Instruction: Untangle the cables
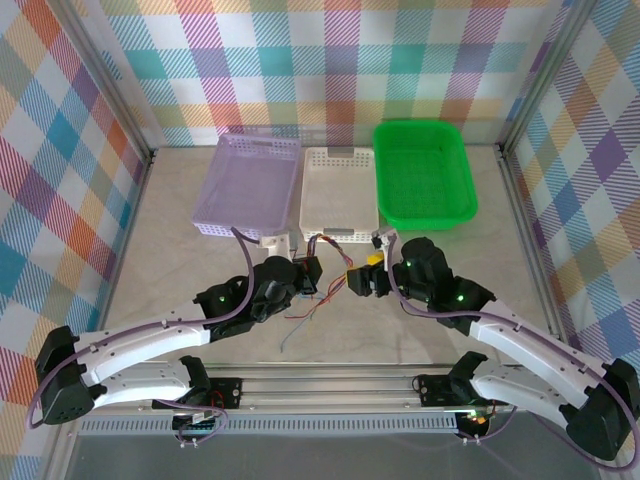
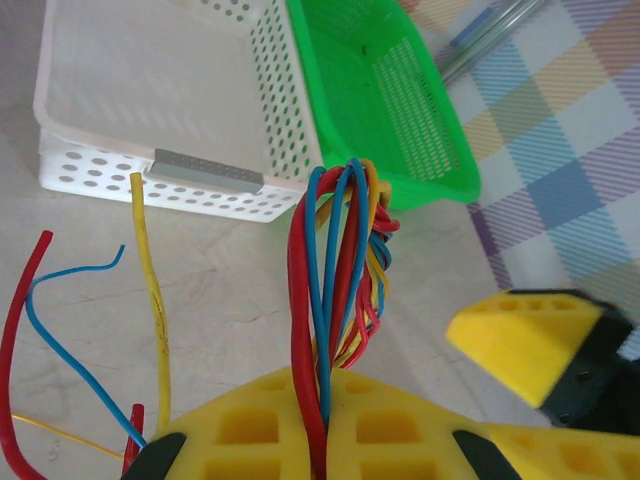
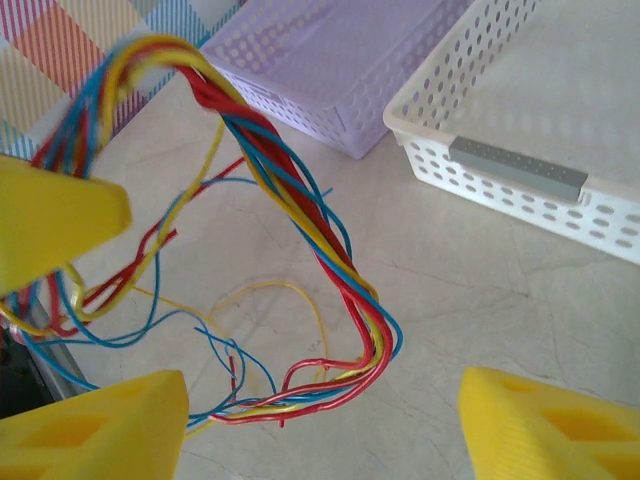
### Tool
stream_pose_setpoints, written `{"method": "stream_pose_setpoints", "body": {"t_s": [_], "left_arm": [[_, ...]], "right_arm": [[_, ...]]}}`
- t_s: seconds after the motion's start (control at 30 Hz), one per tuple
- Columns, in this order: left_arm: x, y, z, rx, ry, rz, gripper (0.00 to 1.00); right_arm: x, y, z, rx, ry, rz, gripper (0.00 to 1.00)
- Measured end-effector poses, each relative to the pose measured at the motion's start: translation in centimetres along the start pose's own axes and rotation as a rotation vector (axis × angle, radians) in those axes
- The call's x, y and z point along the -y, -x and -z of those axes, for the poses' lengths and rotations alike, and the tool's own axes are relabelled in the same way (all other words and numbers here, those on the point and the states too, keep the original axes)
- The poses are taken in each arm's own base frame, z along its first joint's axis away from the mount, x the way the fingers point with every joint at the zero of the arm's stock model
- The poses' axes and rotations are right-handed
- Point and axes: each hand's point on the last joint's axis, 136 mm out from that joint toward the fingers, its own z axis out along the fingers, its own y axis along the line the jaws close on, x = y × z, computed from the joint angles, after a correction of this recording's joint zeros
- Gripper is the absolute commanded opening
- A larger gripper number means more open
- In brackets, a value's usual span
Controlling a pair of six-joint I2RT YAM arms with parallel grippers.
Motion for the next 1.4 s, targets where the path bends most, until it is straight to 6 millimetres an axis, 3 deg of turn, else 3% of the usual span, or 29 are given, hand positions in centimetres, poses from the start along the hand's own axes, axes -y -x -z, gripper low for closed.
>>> {"method": "stream_pose_setpoints", "body": {"t_s": [0.17,0.3,0.4,0.47,0.5,0.6,0.77,0.97,1.13,1.4], "left_arm": [[1.2,0.2,0.7,0.006,-0.046,0.028,0.00],[2.1,0.0,1.0,0.005,-0.081,0.044,0.00],[2.8,-0.1,1.1,0.004,-0.107,0.060,0.00],[3.4,-0.2,1.3,0.000,-0.128,0.066,0.00],[3.6,-0.3,1.4,0.000,-0.135,0.069,0.00],[3.9,-0.2,1.8,-0.001,-0.151,0.071,0.00],[3.4,0.4,3.4,-0.001,-0.145,0.053,0.00],[2.7,-0.7,3.5,-0.077,-0.092,-0.081,0.00],[1.5,-2.5,3.7,-0.158,-0.064,-0.221,0.00],[0.2,-6.1,2.9,-0.305,-0.060,-0.417,0.00]], "right_arm": [[0.8,-1.6,-1.5,-0.032,-0.012,-0.024,0.74],[1.1,-1.8,-2.5,-0.033,-0.016,-0.042,0.72],[1.4,-1.6,-3.3,-0.023,-0.030,-0.052,0.59],[2.0,-1.9,-3.8,-0.031,-0.057,-0.064,0.39],[2.4,-2.1,-4.1,-0.036,-0.077,-0.074,0.33],[3.9,-2.5,-4.1,-0.044,-0.158,-0.089,0.24],[6.0,-1.5,-3.0,-0.031,-0.305,-0.066,0.15],[6.9,0.7,-0.5,-0.005,-0.408,0.048,0.01],[6.8,2.3,1.7,0.021,-0.450,0.119,0.00],[5.8,3.7,3.4,0.033,-0.431,0.160,0.00]]}}
